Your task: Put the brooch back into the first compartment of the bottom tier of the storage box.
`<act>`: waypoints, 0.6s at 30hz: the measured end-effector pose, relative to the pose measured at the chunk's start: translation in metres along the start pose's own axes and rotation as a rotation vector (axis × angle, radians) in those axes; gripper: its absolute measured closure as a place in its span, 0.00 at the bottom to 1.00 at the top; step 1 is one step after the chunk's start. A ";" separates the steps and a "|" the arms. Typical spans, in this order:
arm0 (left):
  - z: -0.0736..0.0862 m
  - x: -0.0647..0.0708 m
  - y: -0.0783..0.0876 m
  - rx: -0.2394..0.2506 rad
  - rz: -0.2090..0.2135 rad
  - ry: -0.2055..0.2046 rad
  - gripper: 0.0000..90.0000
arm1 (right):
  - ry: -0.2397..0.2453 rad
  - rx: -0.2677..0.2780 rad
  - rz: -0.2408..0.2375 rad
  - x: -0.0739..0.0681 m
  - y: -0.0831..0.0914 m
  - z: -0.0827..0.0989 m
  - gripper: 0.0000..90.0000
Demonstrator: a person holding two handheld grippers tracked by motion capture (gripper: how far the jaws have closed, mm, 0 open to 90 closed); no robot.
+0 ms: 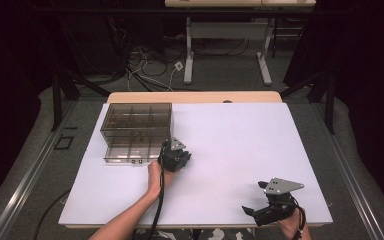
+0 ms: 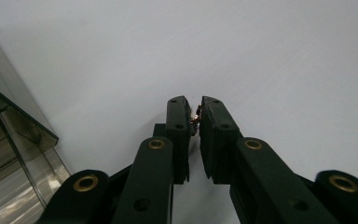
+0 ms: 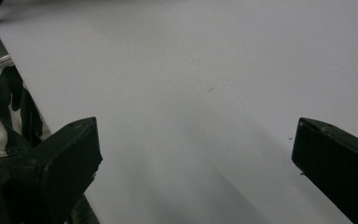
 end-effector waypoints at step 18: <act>-0.002 -0.002 0.019 0.041 -0.003 -0.011 0.91 | -0.003 0.000 0.003 0.000 0.000 0.000 0.00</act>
Point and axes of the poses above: each handheld gripper's, and its own axes: y roughly backward along the jaws, z roughly out of its underside, x roughly to its right, the point moved 7 cm from there along -y, roughly forward along the jaws, and after that the axes turned 8 degrees about -x, right-handed, at the moved point
